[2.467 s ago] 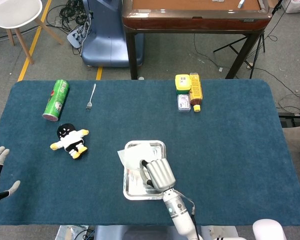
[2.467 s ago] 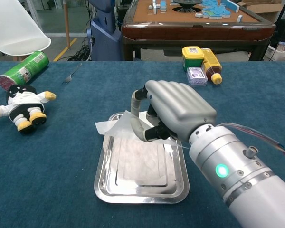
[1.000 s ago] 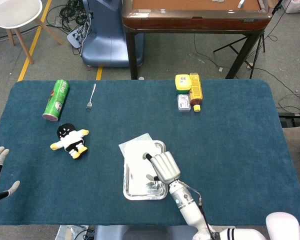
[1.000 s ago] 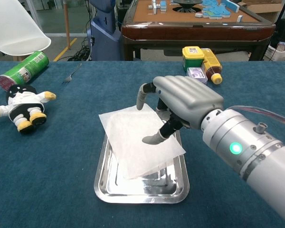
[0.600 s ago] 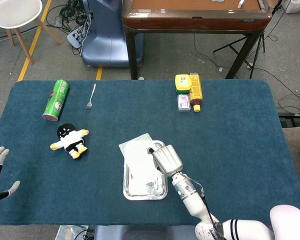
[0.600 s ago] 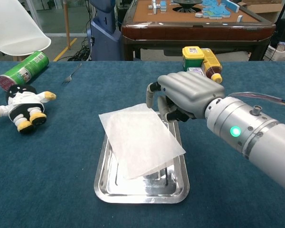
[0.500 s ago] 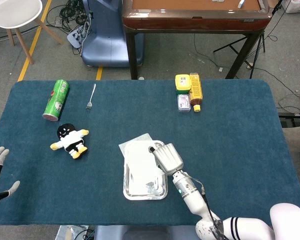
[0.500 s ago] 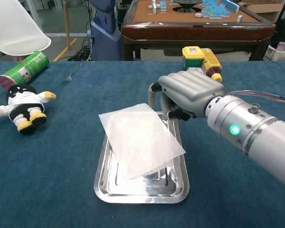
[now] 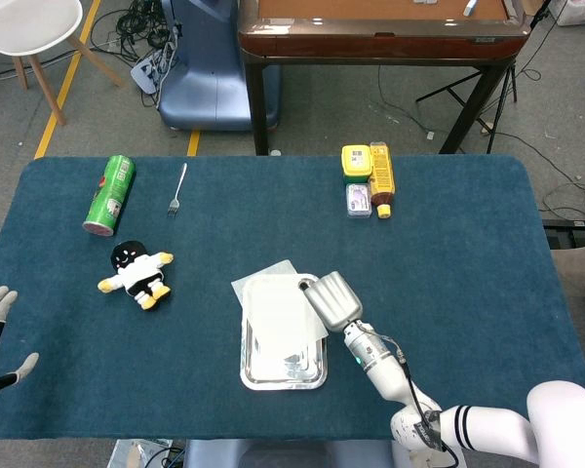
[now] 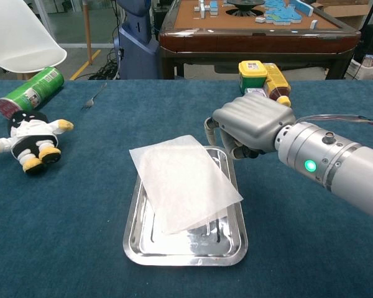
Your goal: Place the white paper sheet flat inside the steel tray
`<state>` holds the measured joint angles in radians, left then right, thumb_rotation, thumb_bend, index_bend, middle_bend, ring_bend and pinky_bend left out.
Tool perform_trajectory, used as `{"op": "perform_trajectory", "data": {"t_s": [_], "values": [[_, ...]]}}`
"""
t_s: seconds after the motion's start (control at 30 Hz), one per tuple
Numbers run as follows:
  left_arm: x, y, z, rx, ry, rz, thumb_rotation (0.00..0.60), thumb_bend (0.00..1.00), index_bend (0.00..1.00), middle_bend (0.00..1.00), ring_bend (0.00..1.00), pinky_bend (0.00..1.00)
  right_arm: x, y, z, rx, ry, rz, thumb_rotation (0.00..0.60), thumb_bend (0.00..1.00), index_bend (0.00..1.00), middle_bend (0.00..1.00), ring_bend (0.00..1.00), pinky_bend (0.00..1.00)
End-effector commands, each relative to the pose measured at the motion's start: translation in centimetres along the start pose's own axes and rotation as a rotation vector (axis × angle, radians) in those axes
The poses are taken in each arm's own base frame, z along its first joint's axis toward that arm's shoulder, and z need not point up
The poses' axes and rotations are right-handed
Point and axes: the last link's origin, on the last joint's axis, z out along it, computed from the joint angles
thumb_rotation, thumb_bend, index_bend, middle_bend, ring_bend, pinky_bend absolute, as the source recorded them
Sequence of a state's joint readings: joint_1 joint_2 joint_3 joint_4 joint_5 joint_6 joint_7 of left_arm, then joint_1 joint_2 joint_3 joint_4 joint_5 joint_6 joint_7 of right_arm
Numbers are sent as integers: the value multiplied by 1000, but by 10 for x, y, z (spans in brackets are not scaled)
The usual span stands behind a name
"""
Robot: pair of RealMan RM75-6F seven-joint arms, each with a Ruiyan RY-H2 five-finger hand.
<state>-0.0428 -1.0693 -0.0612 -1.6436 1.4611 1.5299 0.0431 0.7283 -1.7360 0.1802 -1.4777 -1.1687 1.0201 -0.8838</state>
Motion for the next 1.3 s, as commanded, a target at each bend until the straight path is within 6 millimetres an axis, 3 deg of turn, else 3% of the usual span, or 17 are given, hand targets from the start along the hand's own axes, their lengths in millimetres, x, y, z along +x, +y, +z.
{"op": "perform_trajectory", "data": {"t_s": [0.03, 0.6, 1.17, 1.3], "values": [[0, 0, 0, 0, -1, 1, 600, 221, 0, 0, 0, 214, -2, 1, 2, 12, 0, -25, 600, 1000, 391, 1000, 1000, 1000], [5, -3, -1, 15, 12, -7, 600, 221, 0, 0, 0, 214, -18, -16, 11, 57, -28, -36, 600, 1000, 393, 1000, 1000, 1000], [8, -9, -1, 47, 10, 1, 600, 222, 0, 0, 0, 213, -28, -19, 19, 67, -77, -40, 600, 1000, 395, 1000, 1000, 1000], [9, -10, -1, 54, 5, 6, 600, 221, 40, 0, 0, 214, -30, -20, 19, 61, -86, -43, 600, 1000, 396, 1000, 1000, 1000]]}}
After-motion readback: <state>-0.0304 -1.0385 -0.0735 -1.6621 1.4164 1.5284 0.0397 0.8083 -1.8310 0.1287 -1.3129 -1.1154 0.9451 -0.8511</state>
